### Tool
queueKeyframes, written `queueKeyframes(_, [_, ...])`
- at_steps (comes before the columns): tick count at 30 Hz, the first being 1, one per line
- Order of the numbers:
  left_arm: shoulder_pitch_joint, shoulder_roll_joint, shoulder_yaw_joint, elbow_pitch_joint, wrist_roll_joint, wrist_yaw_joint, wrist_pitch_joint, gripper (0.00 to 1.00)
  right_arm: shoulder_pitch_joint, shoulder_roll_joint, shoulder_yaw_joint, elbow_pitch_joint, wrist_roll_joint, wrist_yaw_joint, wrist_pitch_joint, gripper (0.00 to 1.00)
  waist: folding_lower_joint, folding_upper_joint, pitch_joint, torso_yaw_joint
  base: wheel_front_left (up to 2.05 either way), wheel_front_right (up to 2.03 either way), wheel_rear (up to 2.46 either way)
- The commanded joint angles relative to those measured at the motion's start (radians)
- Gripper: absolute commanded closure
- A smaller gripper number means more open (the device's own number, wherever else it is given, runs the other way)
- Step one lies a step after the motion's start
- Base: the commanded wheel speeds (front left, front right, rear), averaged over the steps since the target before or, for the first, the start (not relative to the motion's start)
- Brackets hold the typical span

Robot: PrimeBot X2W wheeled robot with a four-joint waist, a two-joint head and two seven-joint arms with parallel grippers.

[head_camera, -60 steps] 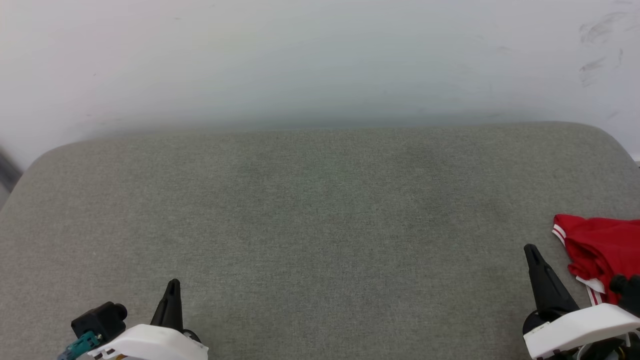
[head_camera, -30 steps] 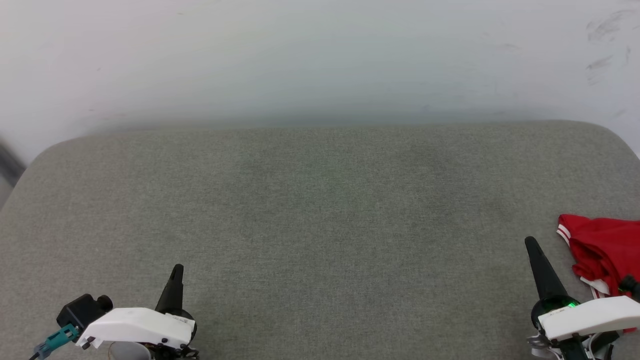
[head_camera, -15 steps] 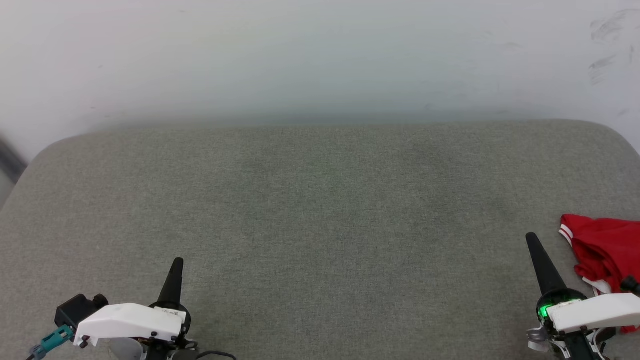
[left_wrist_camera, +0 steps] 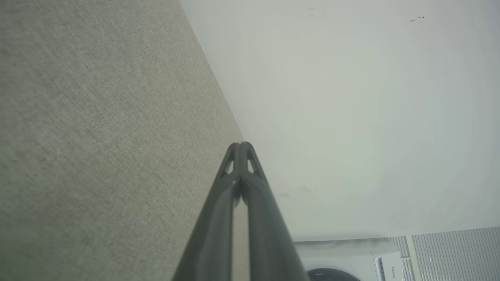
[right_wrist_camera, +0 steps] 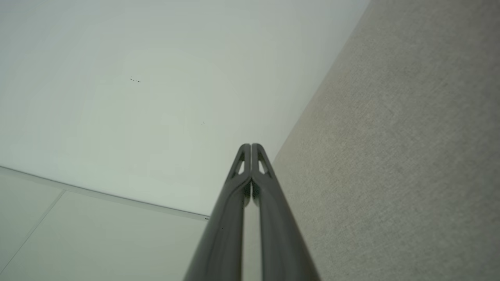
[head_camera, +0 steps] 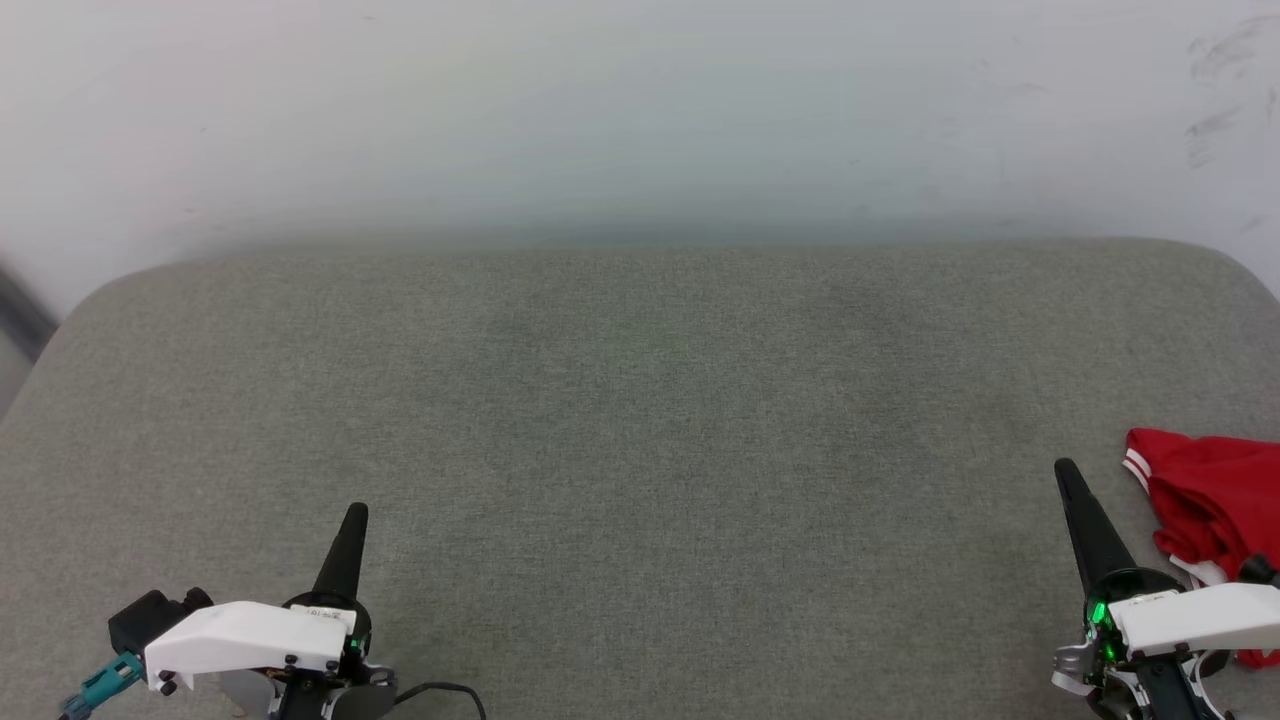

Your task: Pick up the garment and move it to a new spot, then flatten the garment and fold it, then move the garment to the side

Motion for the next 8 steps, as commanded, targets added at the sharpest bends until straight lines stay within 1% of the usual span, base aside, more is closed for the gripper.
queueKeyframes(1, [-0.019,-0.003,0.010,-0.002,-0.011,-0.011,0.003,1.00,-0.021,0.002,-0.002,-0.001,0.017,0.000,0.001,1.00,0.0000,0.0000,0.000,0.000,0.00,0.00,0.00])
queueKeyframes(8, [-0.026,-0.017,0.031,0.006,-0.056,-0.029,0.021,1.00,-0.030,0.003,-0.004,0.015,0.078,0.000,0.004,1.00,0.0000,0.0000,0.002,0.003,0.00,0.00,0.00])
